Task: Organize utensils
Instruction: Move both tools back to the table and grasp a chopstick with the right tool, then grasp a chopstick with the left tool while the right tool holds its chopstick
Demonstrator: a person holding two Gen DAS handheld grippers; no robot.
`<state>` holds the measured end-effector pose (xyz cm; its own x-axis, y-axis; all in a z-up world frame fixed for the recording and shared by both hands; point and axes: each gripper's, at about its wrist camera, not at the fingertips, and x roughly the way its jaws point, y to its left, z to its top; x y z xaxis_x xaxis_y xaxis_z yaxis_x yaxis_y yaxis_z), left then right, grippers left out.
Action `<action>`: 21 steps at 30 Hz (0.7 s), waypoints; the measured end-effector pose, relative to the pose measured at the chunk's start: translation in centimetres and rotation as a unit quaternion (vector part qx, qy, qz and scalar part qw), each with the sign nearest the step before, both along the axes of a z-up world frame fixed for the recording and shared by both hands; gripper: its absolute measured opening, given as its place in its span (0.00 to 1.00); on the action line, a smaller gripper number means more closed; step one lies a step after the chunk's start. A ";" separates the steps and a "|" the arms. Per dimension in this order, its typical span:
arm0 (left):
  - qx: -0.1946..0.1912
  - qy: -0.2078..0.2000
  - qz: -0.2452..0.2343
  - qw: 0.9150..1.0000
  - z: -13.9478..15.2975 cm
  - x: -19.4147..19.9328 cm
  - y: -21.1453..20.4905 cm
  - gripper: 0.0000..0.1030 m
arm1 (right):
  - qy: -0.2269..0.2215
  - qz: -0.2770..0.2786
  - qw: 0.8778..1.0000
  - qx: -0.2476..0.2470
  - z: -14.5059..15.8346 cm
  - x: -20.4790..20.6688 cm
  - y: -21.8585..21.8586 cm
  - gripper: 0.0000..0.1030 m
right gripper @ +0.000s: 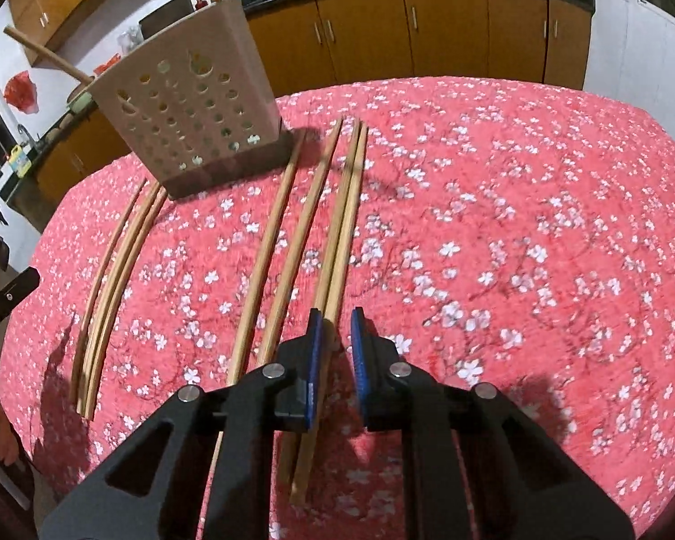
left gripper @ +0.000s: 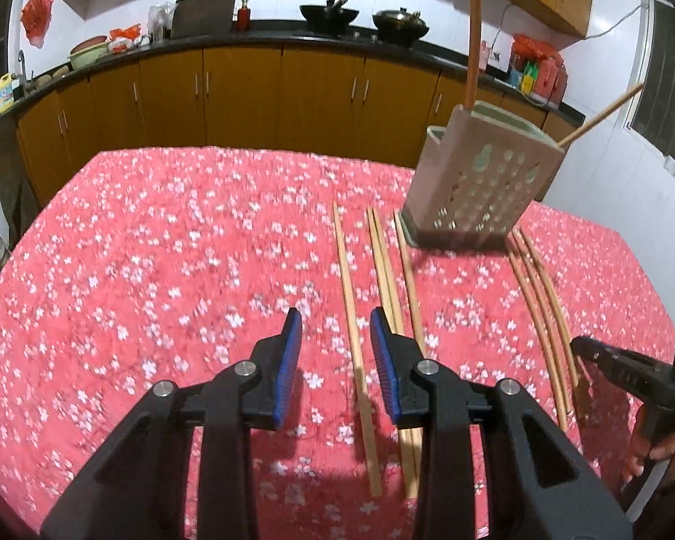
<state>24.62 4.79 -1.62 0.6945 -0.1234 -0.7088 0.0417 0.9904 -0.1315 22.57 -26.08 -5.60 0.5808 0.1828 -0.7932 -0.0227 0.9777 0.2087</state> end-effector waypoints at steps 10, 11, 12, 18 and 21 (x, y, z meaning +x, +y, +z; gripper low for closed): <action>-0.014 0.032 -0.008 0.999 -1.9 0.0 -0.5 0.31 | -0.005 -0.019 0.999 -0.049 -0.1 0.2 -0.5 0.07; -0.015 0.034 -0.010 0.999 -2.2 -0.1 -0.5 0.31 | -0.004 -0.028 0.998 -0.051 -0.1 0.3 -0.8 0.07; -0.017 0.036 -0.011 0.999 -2.3 -0.1 -0.5 0.31 | -0.004 -0.036 0.998 -0.051 -0.1 0.3 -1.2 0.07; -0.019 0.051 -0.025 0.998 -3.4 -0.1 -1.3 0.27 | -0.006 -0.037 0.998 -0.052 -0.2 0.2 -1.6 0.07; -0.006 0.058 -0.030 0.998 -3.9 0.2 -2.0 0.21 | -0.007 -0.037 0.998 -0.050 -0.2 0.0 -1.7 0.07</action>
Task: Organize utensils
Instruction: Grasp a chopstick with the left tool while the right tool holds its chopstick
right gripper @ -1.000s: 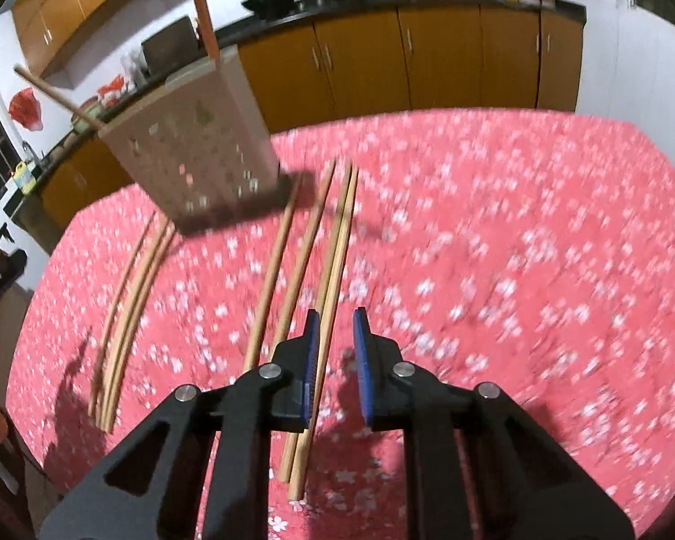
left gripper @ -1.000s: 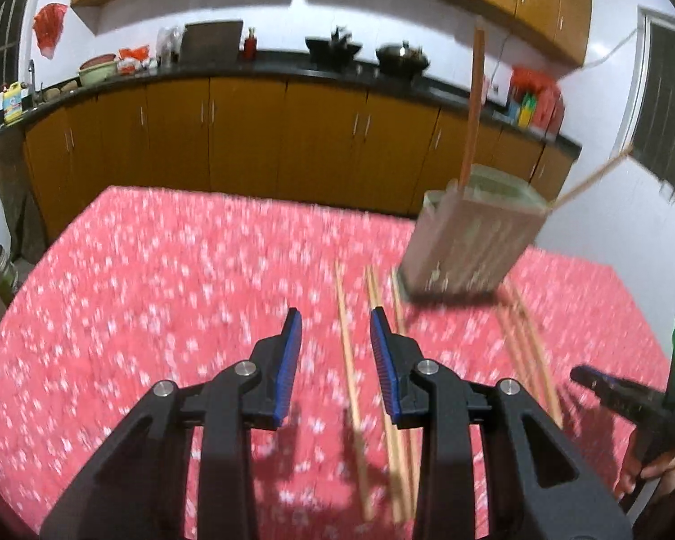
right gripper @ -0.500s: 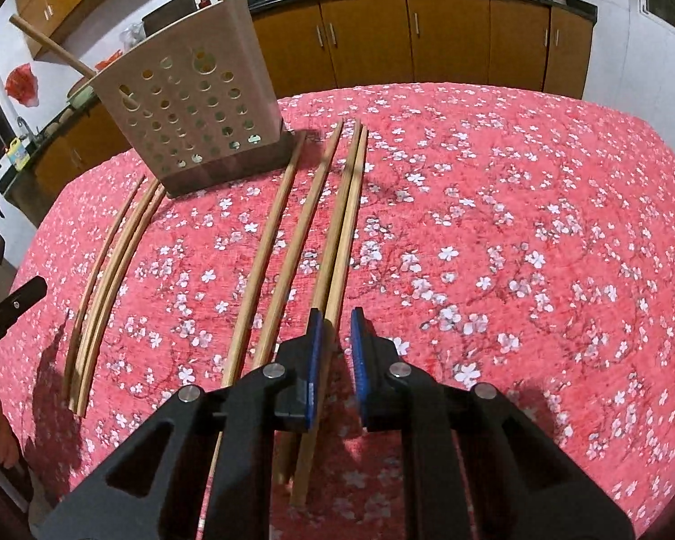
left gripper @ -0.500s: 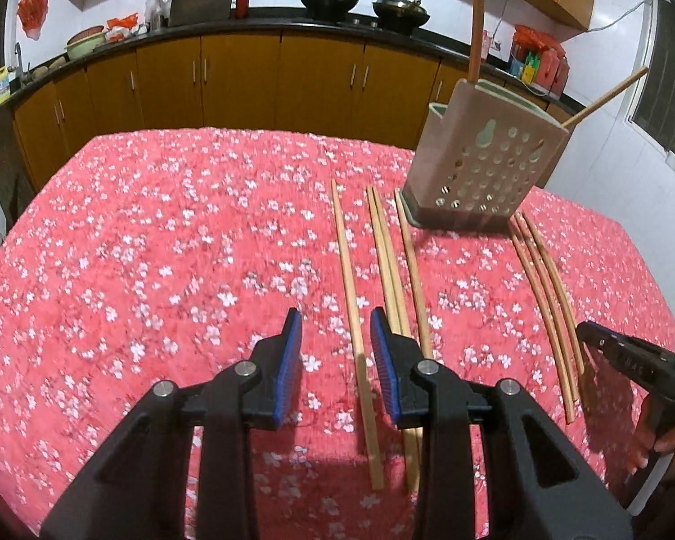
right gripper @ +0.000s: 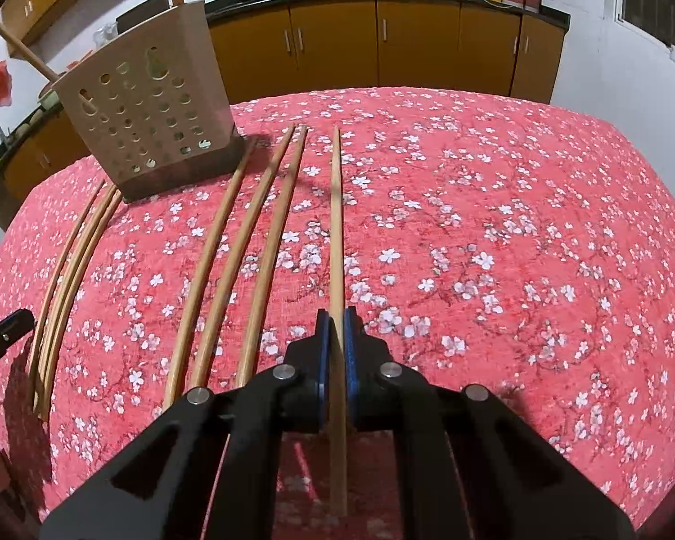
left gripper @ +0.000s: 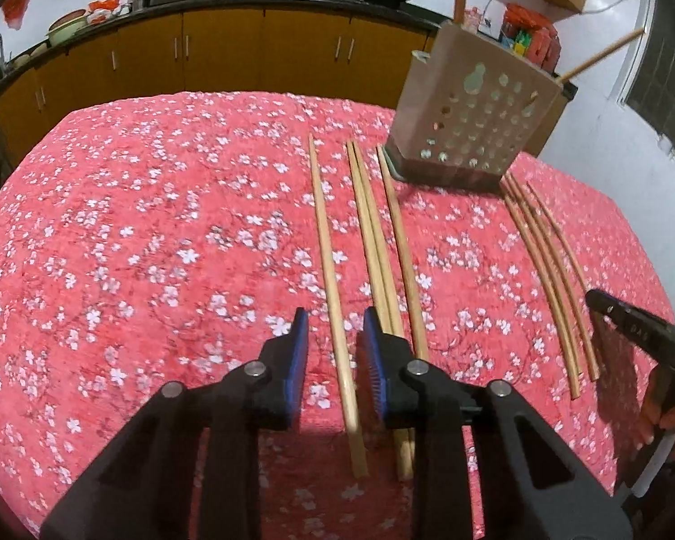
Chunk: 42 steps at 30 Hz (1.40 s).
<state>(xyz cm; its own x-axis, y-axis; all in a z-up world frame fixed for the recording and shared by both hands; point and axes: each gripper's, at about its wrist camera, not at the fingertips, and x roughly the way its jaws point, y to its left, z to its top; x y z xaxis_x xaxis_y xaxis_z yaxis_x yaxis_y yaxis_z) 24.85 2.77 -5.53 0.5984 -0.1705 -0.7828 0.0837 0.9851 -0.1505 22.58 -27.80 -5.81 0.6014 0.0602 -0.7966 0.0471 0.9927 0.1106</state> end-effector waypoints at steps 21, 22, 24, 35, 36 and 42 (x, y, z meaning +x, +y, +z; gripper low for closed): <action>0.033 -0.007 0.030 0.999 -0.9 2.8 2.6 0.10 | -0.023 -0.007 1.000 0.010 -0.2 0.6 -1.0 0.08; 0.033 -0.010 0.028 0.999 -0.9 2.5 2.7 0.12 | -0.024 -0.006 1.000 0.006 -0.2 0.5 -0.9 0.08; 0.030 -0.010 0.024 0.999 -0.8 2.3 2.7 0.14 | -0.023 -0.006 1.000 0.006 -0.2 0.4 -0.8 0.08; 0.034 -0.010 0.022 0.999 -0.7 0.5 3.0 0.14 | -0.023 0.001 1.000 -0.003 -0.2 -1.5 -0.7 0.08; 0.039 -0.012 0.021 0.999 -0.7 0.3 3.0 0.14 | -0.024 0.001 1.000 -0.006 -0.2 -1.6 -0.6 0.08; 0.051 -0.011 0.034 0.998 -0.8 -0.2 3.0 0.08 | -0.026 0.001 1.000 -0.002 -0.2 -1.5 -0.7 0.07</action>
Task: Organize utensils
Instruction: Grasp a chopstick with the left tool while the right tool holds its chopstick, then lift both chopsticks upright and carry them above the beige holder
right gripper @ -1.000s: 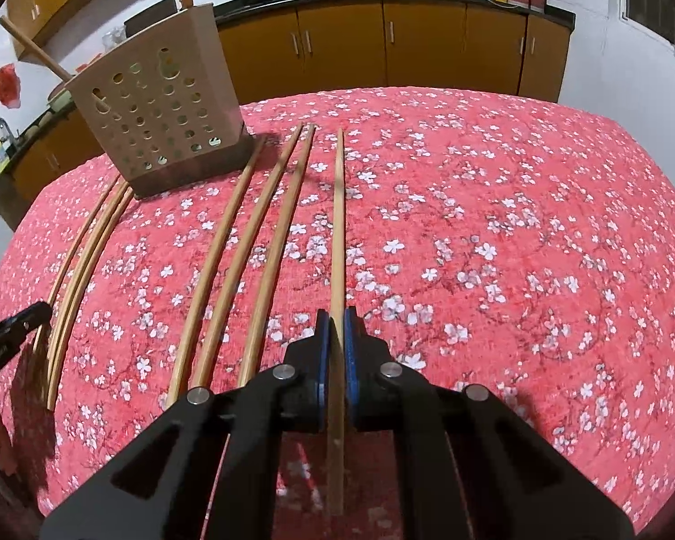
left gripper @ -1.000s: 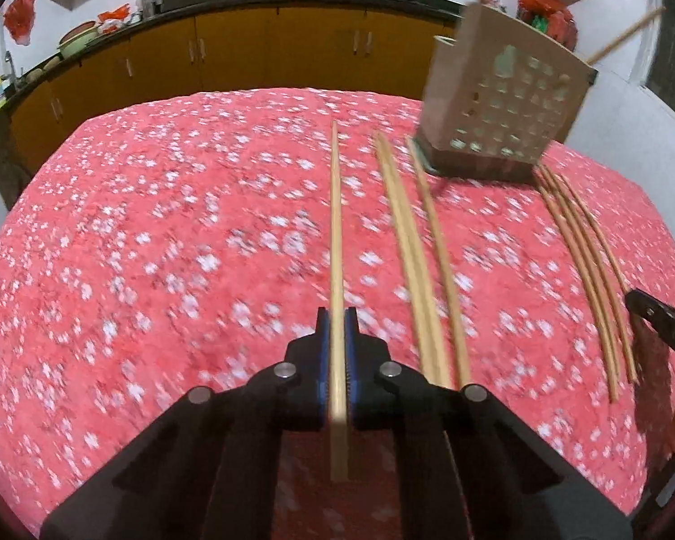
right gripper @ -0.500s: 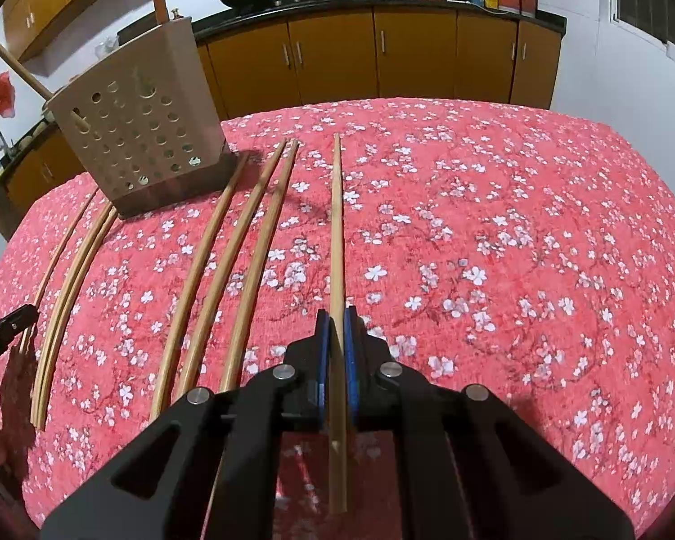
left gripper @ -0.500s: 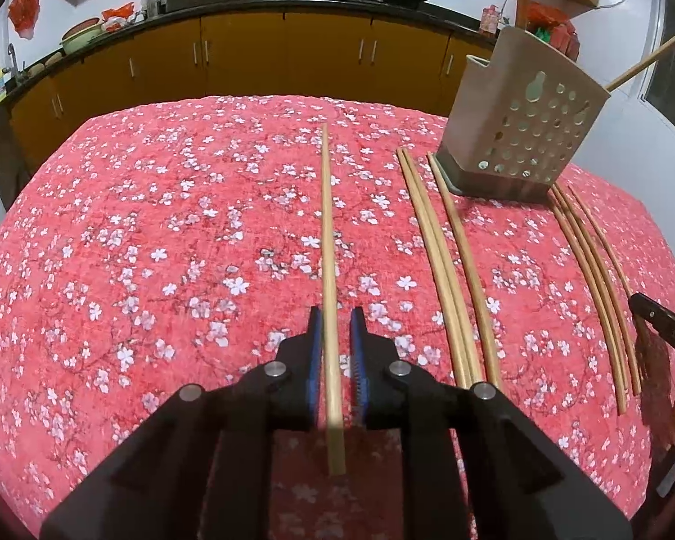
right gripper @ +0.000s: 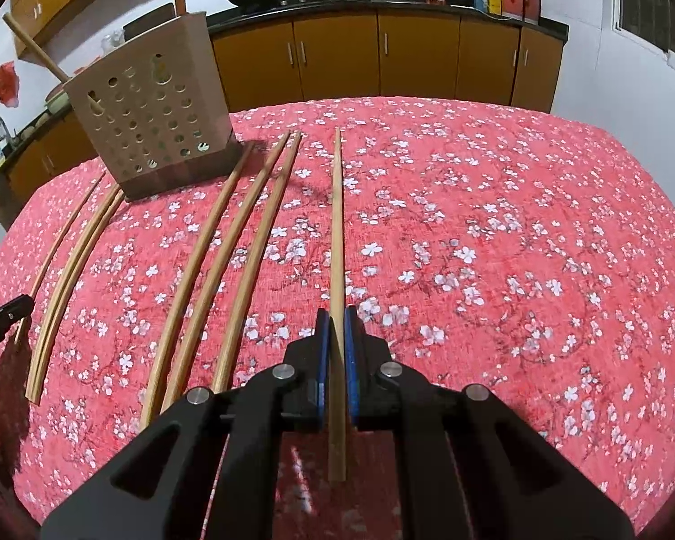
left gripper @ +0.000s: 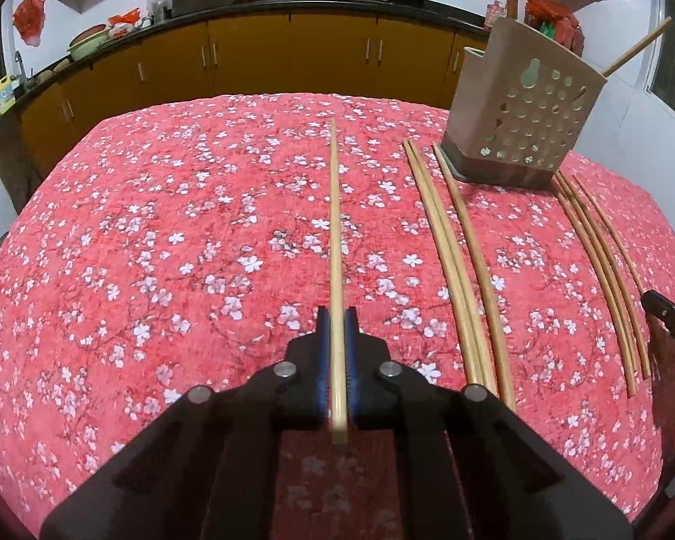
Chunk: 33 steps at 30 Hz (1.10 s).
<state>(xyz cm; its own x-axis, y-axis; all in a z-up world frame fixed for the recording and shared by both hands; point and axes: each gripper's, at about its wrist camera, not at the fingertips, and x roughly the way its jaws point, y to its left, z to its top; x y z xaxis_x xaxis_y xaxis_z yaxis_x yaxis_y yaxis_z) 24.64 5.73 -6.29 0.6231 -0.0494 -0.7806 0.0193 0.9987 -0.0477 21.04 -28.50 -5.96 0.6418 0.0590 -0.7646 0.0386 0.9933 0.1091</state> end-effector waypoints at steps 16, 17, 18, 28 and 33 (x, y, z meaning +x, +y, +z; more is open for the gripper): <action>0.004 -0.033 -0.004 0.999 4.3 -0.9 0.6 0.07 | -0.069 -0.021 0.997 0.018 5.4 -1.6 -2.2 0.07; 0.002 -0.041 -0.003 0.999 5.1 -1.0 0.7 0.07 | -0.074 -0.023 0.997 0.019 5.7 -1.6 -2.3 0.07; 0.001 -0.047 -0.002 0.999 5.4 -1.0 0.7 0.07 | -0.080 -0.025 0.996 0.019 6.1 -1.7 -2.4 0.07; -0.018 -0.125 0.001 0.992 11.2 -2.1 1.1 0.07 | -0.155 -0.033 0.987 0.020 10.5 -2.6 -3.0 0.07; -0.029 -0.162 0.002 0.986 13.8 -2.5 1.1 0.07 | -0.182 -0.032 0.983 0.021 12.2 -2.9 -3.0 0.07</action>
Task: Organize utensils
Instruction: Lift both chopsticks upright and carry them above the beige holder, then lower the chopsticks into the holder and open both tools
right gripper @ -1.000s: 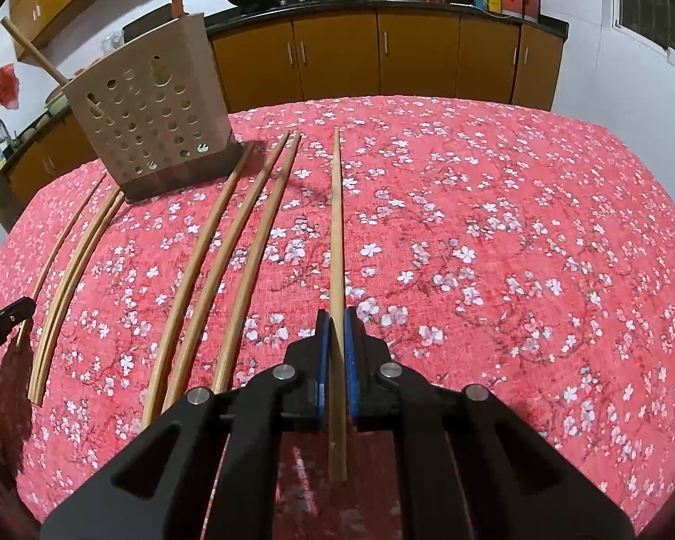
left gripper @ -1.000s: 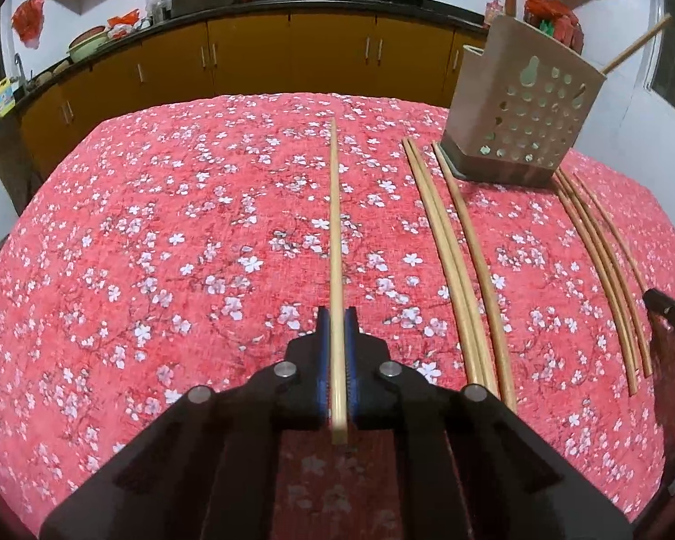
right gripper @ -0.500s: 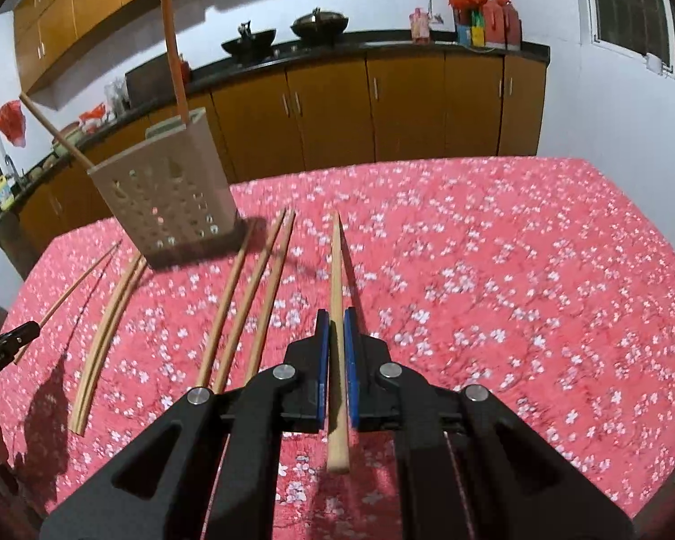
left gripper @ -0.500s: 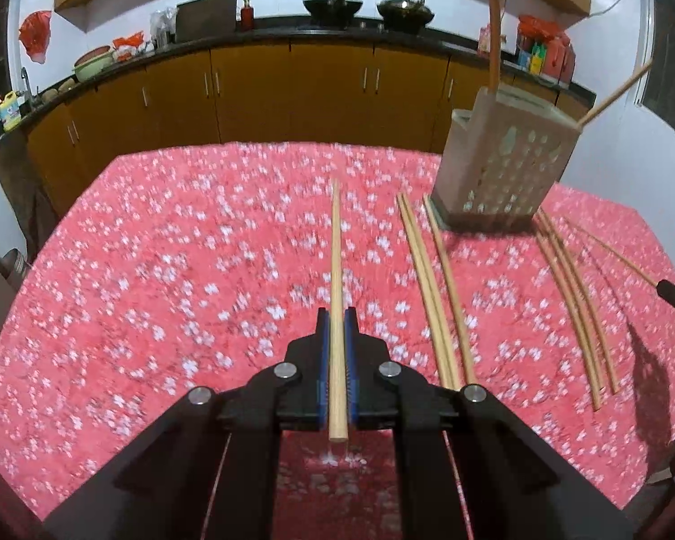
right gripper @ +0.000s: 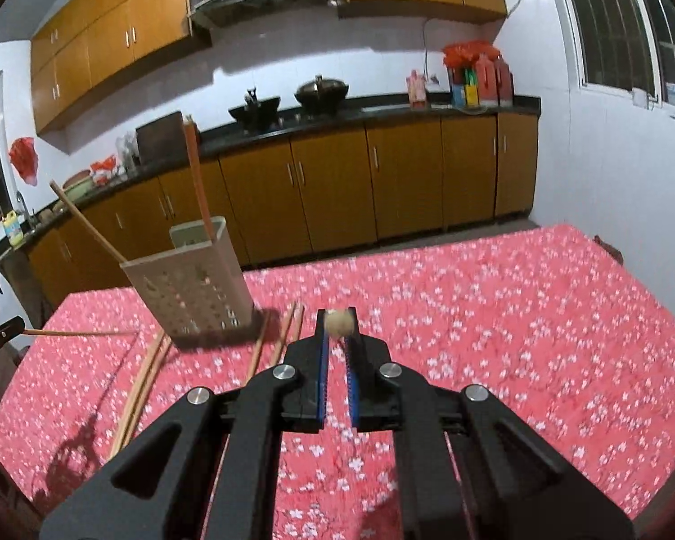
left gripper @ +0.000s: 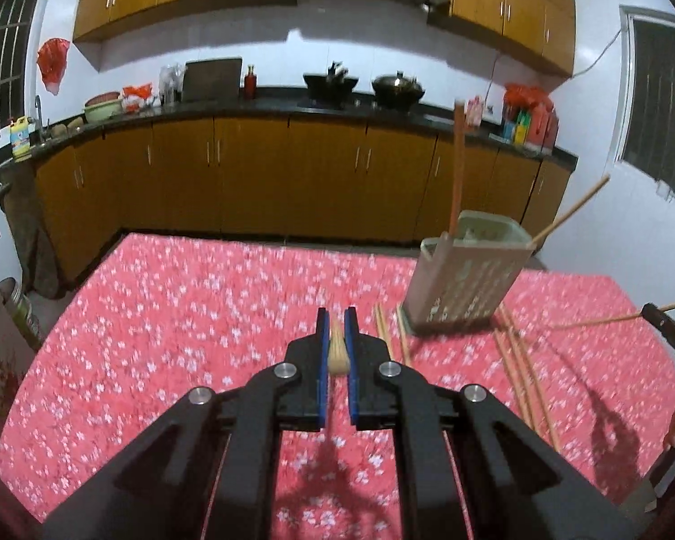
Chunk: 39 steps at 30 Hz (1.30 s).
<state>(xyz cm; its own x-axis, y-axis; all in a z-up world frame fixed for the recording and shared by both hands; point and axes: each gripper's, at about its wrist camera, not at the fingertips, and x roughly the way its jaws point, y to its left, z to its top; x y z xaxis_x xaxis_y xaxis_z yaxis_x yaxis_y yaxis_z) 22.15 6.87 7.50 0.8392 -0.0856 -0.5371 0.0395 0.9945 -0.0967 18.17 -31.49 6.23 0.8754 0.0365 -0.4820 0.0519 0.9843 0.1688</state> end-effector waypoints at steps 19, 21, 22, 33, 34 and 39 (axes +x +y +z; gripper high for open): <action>-0.004 -0.053 -0.018 0.998 4.6 -0.2 -0.7 0.07 | -0.026 0.025 0.999 0.008 3.7 0.0 0.4 0.07; -0.010 -0.064 -0.031 0.997 5.8 -0.4 -0.8 0.07 | -0.032 0.041 0.998 0.023 4.8 0.0 0.5 0.07; -0.011 -0.069 -0.035 0.997 6.3 -0.6 -1.0 0.07 | -0.037 0.050 0.998 0.031 5.4 -0.1 0.5 0.07; -0.034 -0.153 -0.071 0.985 12.4 -0.4 -5.2 0.07 | -0.114 0.123 0.983 0.069 12.0 -0.2 3.3 0.07; -0.037 -0.160 -0.072 0.984 12.8 -0.2 -5.6 0.07 | -0.122 0.123 0.983 0.066 12.5 0.1 3.7 0.07; -0.054 -0.203 -0.056 0.976 15.3 1.9 -7.6 0.07 | -0.141 0.114 0.982 0.049 13.4 2.3 5.2 0.07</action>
<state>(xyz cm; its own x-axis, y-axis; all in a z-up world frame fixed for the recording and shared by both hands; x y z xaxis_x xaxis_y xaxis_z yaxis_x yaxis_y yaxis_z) 24.00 -0.74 22.84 0.9631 -0.2268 -0.1451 0.2042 0.9665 -0.1553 20.45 -26.33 19.64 0.9372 0.2808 -0.2067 -0.2298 0.9433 0.2394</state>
